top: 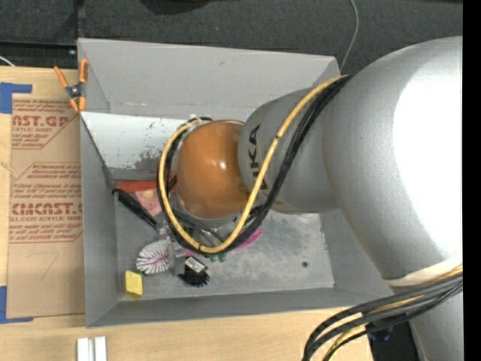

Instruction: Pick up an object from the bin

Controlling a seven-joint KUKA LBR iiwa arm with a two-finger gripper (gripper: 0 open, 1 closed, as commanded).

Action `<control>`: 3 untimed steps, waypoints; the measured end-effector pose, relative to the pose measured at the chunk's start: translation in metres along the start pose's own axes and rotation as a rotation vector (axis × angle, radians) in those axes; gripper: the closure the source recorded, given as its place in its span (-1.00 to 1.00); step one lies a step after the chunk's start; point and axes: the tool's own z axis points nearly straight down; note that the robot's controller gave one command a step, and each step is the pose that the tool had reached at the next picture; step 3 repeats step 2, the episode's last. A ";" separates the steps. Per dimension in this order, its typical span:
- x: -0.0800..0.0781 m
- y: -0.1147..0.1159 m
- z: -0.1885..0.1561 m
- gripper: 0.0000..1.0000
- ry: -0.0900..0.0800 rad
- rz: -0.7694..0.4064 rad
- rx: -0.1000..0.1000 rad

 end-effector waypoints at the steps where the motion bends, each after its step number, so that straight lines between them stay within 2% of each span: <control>1: 0.001 0.000 -0.024 1.00 0.003 0.000 0.001; 2: 0.000 0.001 -0.047 1.00 -0.002 -0.001 0.000; 3: 0.000 0.001 -0.047 1.00 -0.002 -0.001 0.000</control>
Offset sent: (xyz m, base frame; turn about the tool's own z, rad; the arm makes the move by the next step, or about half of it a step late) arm -0.0010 -0.0001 0.0419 -0.0004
